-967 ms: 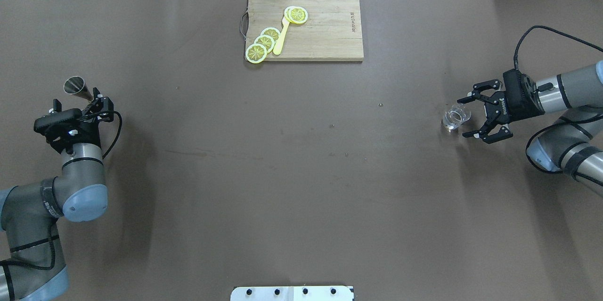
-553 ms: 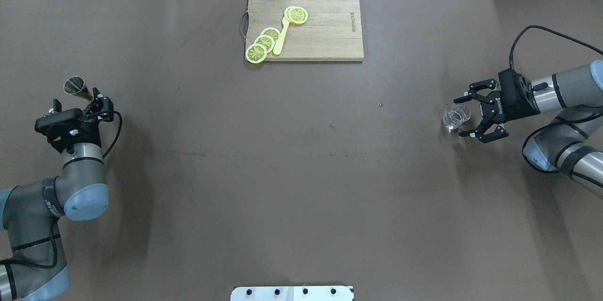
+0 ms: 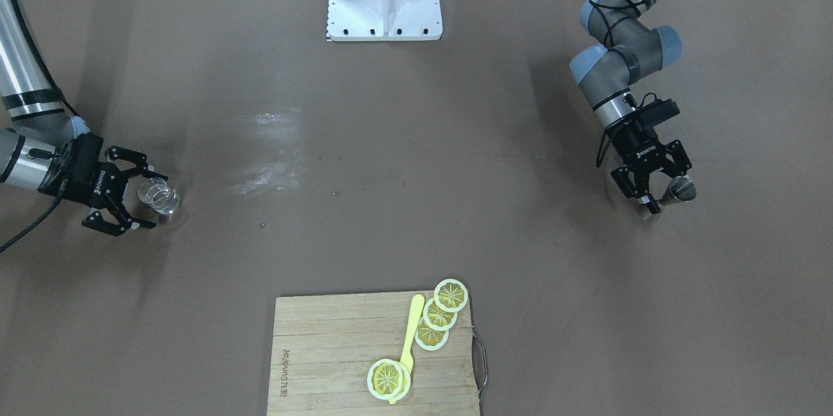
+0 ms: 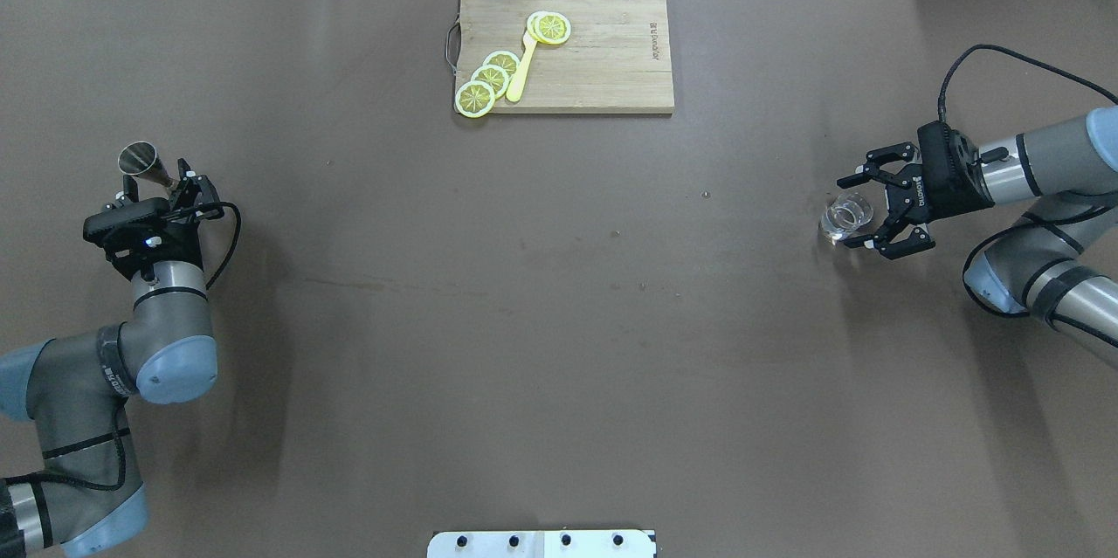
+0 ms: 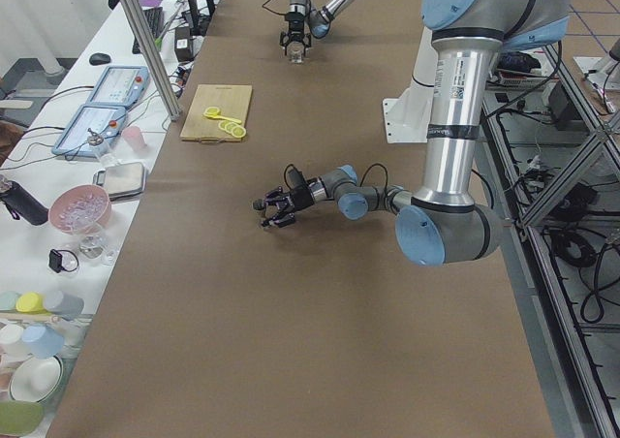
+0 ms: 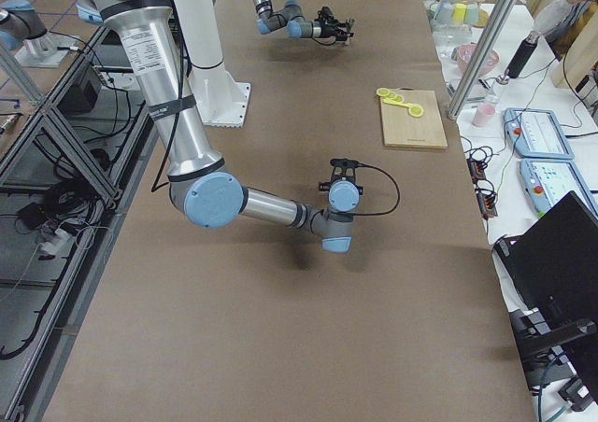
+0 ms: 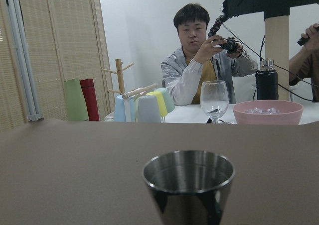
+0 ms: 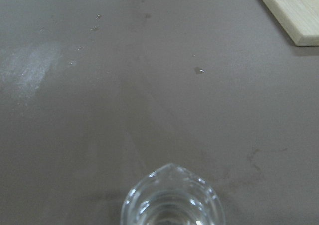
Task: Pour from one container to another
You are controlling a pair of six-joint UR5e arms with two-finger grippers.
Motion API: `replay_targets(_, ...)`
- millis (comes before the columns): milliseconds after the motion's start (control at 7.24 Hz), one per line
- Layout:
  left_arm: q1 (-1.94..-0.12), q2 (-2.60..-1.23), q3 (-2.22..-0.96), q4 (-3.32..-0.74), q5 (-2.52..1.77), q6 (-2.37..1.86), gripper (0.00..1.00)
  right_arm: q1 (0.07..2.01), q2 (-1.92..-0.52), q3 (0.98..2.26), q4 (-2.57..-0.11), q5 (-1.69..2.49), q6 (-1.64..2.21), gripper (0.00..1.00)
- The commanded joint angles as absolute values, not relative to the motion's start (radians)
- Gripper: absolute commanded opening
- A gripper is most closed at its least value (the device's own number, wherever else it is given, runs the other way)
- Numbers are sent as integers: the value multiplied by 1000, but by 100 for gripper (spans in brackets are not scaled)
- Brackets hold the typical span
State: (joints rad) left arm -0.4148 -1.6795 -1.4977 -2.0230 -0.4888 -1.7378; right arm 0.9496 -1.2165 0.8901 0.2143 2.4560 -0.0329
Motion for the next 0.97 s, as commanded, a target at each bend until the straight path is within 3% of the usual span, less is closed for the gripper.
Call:
replay_targets(0, -414, -1686, -1496, -2022, -489, -1736, 63, 950, -1213, 890, 215, 2451, 8, 96)
replay_targets(276, -414, -1687, -1490, -2023, -492, -1741, 56, 948, -1213, 891, 215, 2451, 53, 96)
replay_targets(829, -416, -1687, -1483, -2026, -492, -1741, 54, 943, -1210, 893, 216, 2436, 77, 96)
